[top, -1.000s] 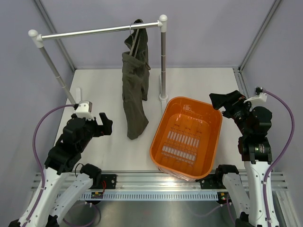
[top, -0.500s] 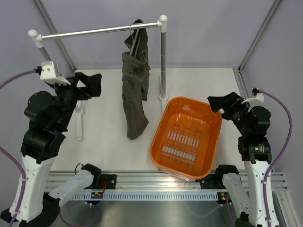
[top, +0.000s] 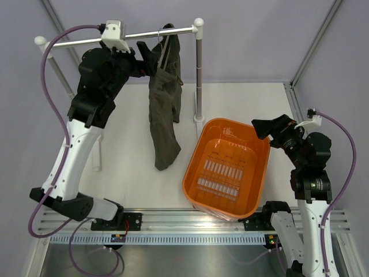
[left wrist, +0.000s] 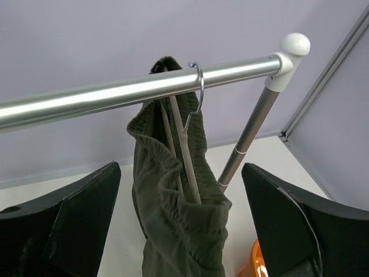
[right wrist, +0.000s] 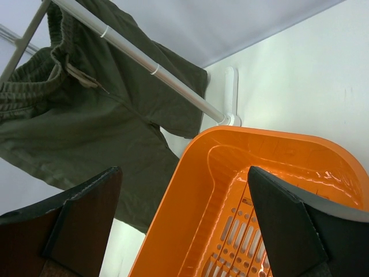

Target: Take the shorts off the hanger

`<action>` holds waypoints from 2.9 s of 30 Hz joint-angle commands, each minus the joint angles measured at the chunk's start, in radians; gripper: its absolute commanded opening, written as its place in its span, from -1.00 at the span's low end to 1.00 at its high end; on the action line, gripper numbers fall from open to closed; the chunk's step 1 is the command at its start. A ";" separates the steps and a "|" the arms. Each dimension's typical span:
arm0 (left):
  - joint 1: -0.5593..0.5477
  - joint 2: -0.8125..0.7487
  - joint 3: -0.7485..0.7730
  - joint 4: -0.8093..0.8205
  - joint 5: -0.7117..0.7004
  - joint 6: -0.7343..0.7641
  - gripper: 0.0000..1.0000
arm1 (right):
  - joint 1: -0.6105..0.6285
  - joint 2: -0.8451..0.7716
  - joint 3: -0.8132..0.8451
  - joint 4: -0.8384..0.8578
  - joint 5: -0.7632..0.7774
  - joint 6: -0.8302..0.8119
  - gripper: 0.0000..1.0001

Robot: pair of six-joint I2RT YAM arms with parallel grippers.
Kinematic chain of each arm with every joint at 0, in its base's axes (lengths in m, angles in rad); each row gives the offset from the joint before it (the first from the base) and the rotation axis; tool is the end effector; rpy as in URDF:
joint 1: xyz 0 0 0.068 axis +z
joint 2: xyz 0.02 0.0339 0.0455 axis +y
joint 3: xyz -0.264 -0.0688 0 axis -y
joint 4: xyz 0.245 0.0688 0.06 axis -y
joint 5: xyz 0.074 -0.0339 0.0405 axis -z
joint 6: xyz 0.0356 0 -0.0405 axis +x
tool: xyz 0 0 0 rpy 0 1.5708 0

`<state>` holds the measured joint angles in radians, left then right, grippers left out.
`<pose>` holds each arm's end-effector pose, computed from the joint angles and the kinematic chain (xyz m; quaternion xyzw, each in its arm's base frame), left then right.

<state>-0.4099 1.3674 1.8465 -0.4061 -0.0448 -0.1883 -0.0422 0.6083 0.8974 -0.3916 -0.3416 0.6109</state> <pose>0.2443 -0.1044 0.5462 0.0590 0.6783 -0.2012 0.7042 0.1285 0.0065 0.3807 0.1268 0.7295 0.3063 0.5983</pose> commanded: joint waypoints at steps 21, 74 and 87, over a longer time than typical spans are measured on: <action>-0.003 0.285 0.364 -0.082 0.243 0.053 0.44 | -0.004 -0.028 -0.005 0.023 -0.019 0.000 0.99; -0.027 0.381 0.283 -0.069 -0.078 0.227 -0.06 | -0.004 0.050 -0.089 0.148 -0.043 0.000 0.99; -0.058 0.341 0.293 -0.079 -0.168 0.260 -1.00 | -0.004 0.044 -0.091 0.149 -0.056 0.006 0.99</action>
<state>-0.4591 1.7668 2.1181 -0.4870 -0.1616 0.0540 -0.0422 0.6601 0.8051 -0.2813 -0.3676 0.6155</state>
